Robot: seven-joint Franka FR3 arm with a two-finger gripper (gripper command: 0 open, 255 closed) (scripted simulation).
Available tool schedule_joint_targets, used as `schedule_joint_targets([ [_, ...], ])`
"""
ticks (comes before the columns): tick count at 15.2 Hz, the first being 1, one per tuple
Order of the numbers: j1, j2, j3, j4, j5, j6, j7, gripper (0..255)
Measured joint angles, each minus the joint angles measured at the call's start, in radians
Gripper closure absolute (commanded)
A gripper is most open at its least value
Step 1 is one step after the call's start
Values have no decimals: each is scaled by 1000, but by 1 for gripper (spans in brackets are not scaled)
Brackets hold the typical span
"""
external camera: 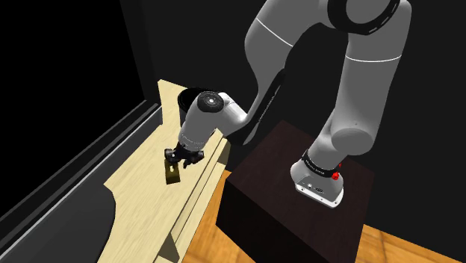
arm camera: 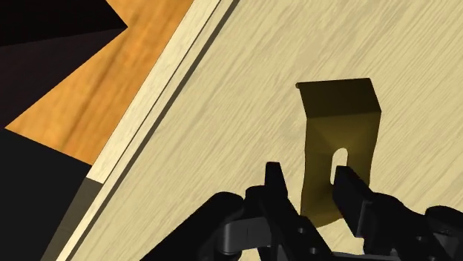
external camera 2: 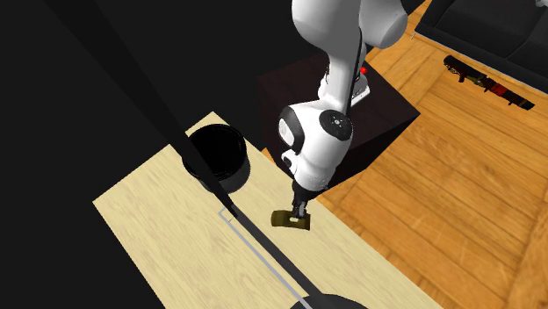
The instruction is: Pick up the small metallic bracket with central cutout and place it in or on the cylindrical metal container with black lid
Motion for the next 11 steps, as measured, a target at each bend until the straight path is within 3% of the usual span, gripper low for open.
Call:
schedule_joint_targets([
  [1, -50, 9, 64, 17, 46, -44, -51, 0],
  [3, -136, 87, 191, 138, 277, -232, -338, 0],
  [4, -161, 108, 225, 167, 327, -287, -410, 0],
  [6, -167, 141, 236, 194, 346, -321, -452, 0],
  [11, -127, 206, 190, 231, 301, -310, -431, 0],
])
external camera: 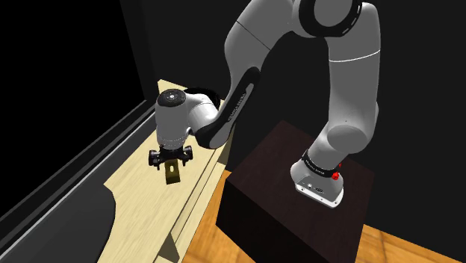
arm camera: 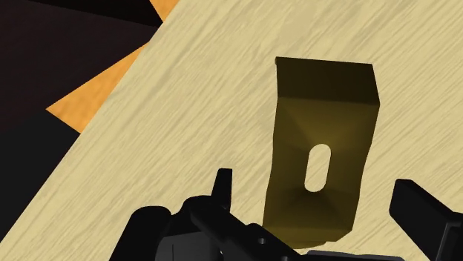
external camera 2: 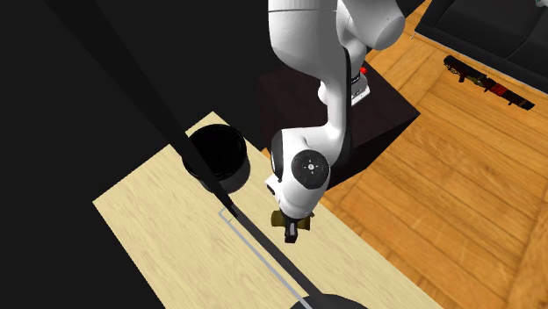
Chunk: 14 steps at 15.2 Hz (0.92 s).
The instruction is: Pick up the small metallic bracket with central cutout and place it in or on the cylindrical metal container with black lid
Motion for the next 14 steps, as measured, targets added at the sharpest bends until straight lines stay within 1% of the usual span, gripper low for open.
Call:
schedule_joint_targets([
  [6, 9, 11, -11, 5, -12, 6, 8, 0],
  [7, 9, 11, -11, 5, -12, 6, 8, 255],
  [14, 9, 10, -11, 4, -12, 5, 8, 255],
])
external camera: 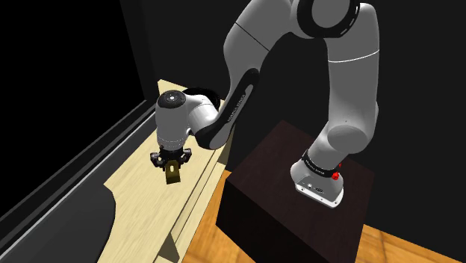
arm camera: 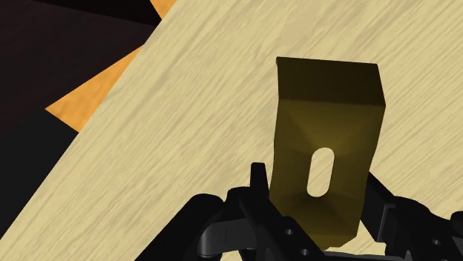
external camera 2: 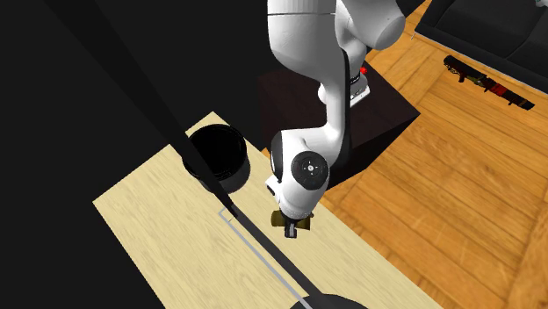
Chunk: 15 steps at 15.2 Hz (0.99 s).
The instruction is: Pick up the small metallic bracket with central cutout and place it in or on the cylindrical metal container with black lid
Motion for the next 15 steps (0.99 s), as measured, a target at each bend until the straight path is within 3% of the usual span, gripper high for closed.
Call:
schedule_joint_targets([
  [4, -4, -4, 5, -1, 5, -3, -4, 255],
  [15, -106, -123, 137, -30, 148, -84, -106, 255],
])
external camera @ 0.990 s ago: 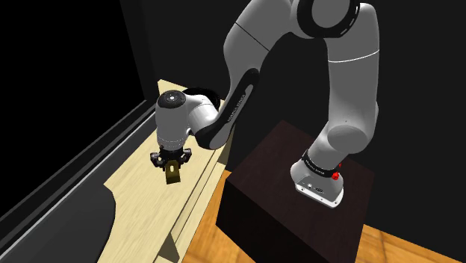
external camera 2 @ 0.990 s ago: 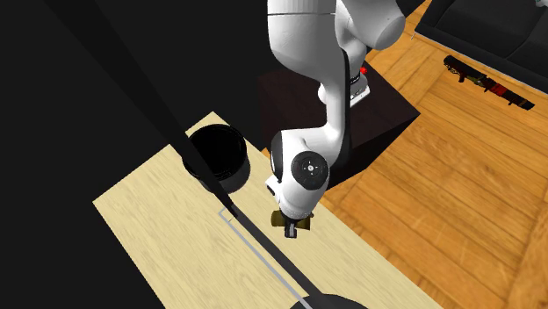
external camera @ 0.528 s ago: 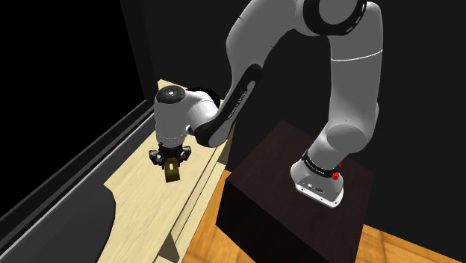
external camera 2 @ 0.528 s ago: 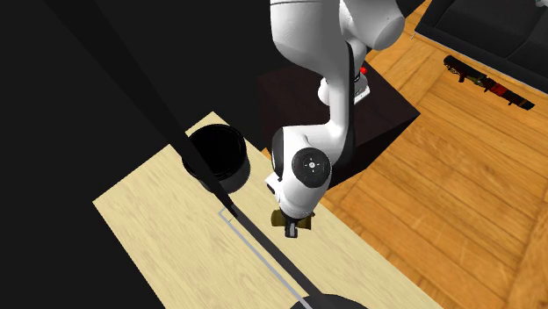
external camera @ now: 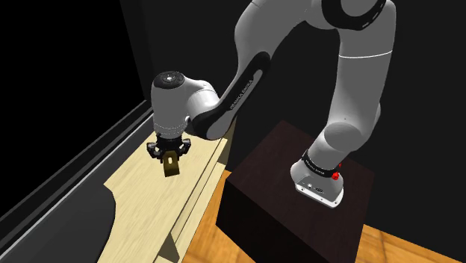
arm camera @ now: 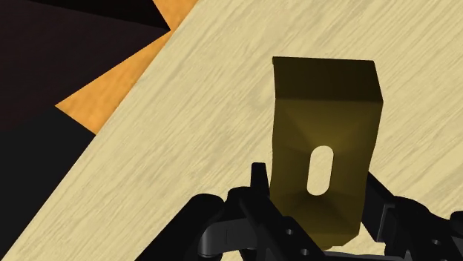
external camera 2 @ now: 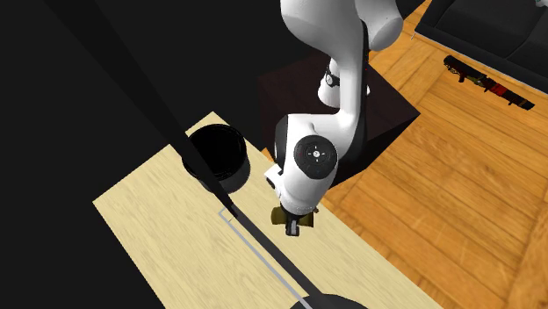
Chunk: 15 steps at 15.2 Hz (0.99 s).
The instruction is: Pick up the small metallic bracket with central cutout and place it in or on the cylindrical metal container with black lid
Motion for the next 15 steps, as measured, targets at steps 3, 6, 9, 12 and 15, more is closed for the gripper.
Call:
schedule_joint_targets([
  [3, -32, -37, 39, -7, 45, -23, -32, 255],
  [6, -68, -76, 80, -13, 97, -48, -70, 255],
  [9, -94, -108, 115, -7, 142, -76, -101, 255],
  [12, -124, -146, 151, -8, 192, -100, -135, 255],
  [15, -151, -182, 184, 0, 243, -130, -171, 255],
])
